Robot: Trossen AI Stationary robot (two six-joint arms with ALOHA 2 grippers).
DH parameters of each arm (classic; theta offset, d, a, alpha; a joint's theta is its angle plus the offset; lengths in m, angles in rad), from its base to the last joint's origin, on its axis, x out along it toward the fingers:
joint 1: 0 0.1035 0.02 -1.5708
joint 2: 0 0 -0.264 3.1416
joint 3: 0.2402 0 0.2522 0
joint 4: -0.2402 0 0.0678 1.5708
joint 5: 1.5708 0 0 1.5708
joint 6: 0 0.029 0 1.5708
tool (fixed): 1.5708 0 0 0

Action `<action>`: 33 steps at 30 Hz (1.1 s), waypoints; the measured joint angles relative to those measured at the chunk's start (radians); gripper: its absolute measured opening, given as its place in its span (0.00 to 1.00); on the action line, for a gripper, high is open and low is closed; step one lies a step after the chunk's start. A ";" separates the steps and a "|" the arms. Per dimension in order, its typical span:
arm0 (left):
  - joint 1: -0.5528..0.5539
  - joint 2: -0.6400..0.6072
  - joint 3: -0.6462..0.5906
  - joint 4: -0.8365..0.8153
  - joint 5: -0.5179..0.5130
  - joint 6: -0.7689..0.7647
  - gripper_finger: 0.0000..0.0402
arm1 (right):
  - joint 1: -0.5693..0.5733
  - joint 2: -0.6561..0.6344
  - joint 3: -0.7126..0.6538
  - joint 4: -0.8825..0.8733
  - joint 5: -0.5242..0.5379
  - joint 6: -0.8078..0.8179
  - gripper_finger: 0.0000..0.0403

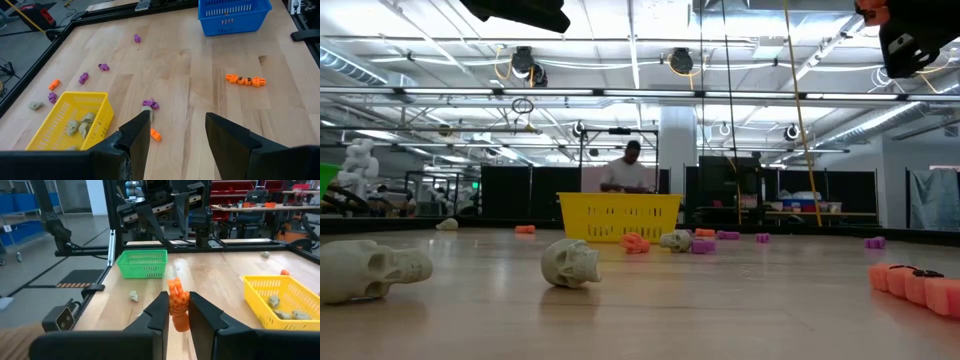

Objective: Sort Halloween decoration
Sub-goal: Put the orange skeleton toy in the blue basket

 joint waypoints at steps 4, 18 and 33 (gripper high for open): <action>0.000 0.000 0.000 0.000 0.000 0.000 0.47 | 0.000 0.000 0.000 0.000 0.000 0.050 0.11; 0.000 0.000 0.000 0.001 0.000 -0.001 0.47 | 0.001 -0.127 0.046 -0.289 -0.380 0.258 0.11; 0.000 0.000 0.000 0.009 0.000 -0.001 0.47 | 0.045 -0.189 0.295 -1.221 -0.580 0.918 0.11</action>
